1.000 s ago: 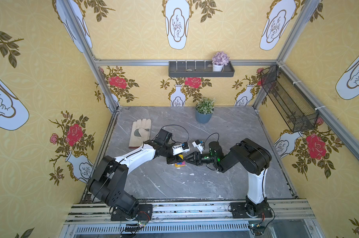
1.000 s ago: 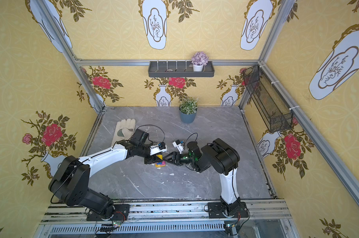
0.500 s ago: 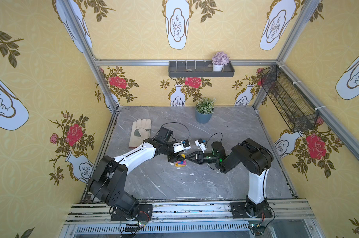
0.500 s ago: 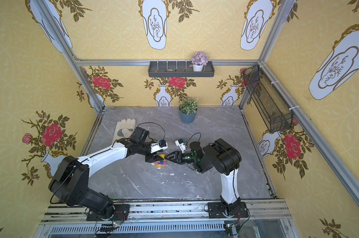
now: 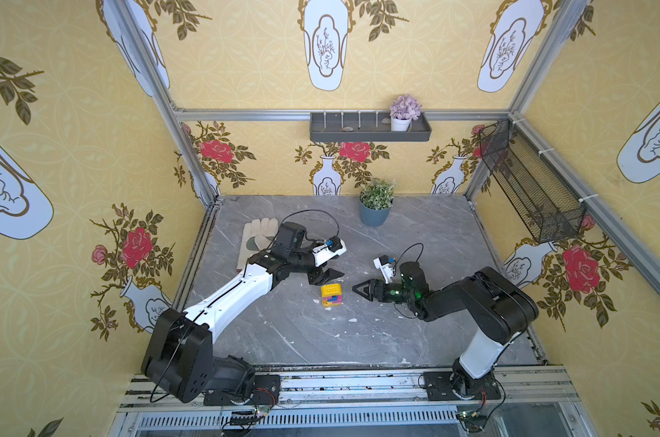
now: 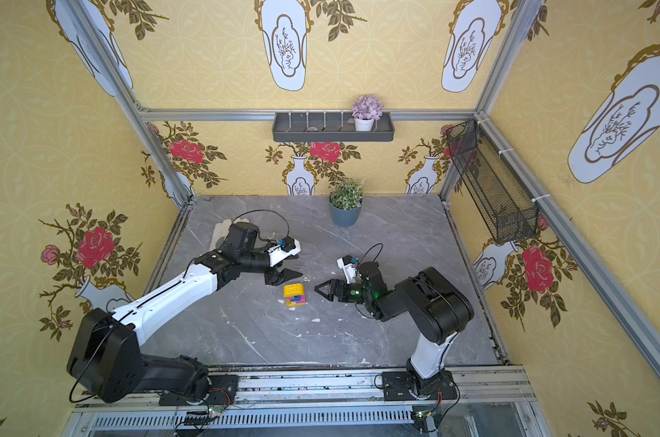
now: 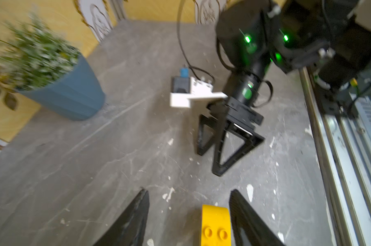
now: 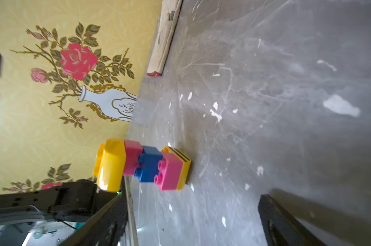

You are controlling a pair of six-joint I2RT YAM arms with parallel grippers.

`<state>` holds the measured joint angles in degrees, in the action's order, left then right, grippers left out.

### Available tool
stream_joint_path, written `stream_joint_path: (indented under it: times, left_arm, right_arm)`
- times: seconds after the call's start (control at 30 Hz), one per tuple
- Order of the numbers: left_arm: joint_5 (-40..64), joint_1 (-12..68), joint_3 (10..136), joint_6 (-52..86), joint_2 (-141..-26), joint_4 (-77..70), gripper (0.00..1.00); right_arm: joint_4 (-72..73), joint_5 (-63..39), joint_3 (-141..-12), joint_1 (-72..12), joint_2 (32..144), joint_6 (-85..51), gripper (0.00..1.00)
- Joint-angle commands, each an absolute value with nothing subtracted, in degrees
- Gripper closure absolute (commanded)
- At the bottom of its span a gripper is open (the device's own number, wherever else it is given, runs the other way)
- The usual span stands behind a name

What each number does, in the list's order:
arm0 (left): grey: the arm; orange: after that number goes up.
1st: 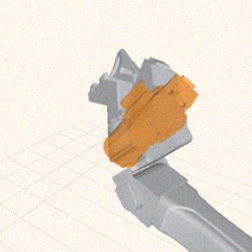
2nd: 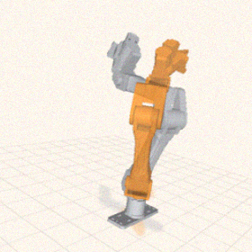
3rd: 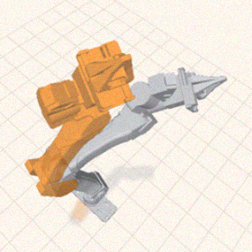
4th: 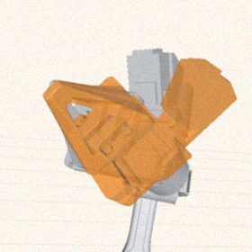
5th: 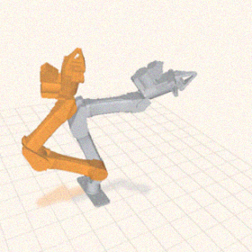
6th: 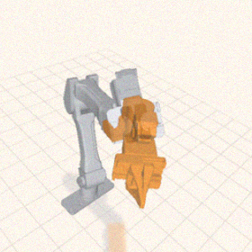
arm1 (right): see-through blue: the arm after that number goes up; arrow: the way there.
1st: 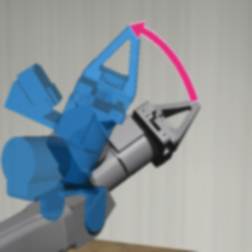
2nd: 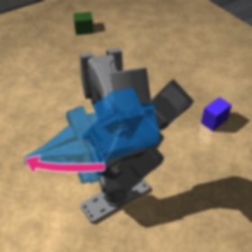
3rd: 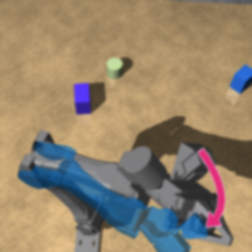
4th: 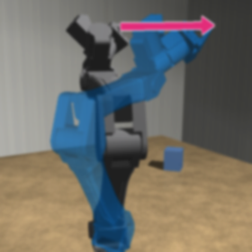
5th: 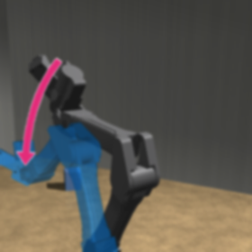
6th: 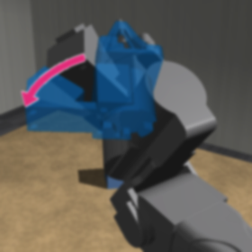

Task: Assemble the letter s with lego
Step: Assemble the lego brick with the lego brick, then pick up the lego brick from the center of the board.

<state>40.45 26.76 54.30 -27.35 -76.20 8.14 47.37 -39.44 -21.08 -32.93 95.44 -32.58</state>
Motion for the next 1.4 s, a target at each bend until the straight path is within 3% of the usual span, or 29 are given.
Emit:
stream_joint_path:
  times: [0.0, 0.17, 0.5, 0.83, 1.37]
  left_arm:
    - [38.0, 25.2, 49.8, -8.0, -70.6, -5.5, 0.01]
    - [30.0, 24.8, 39.2, 4.9, -58.4, -11.8, 0.01]
    - [21.2, 24.4, 27.4, 10.4, -41.5, -4.4, 0.01]
    - [19.2, 23.6, 29.7, 6.8, -41.4, 2.4, 0.01]
    - [17.4, 23.6, 28.8, 8.6, -39.6, 3.7, 0.01]
  right_arm:
    - [39.9, -38.9, -19.0, -33.0, 93.0, -19.0, 0.02]
    - [42.8, -41.6, -23.4, -33.5, 99.2, -10.5, 0.01]
    - [55.9, -42.5, -30.0, -39.3, 117.5, -5.4, 0.02]
    - [53.1, -44.2, -32.4, -42.7, 121.7, 2.1, 0.05]
    - [50.6, -45.0, -32.5, -43.2, 121.8, 6.0, 0.29]
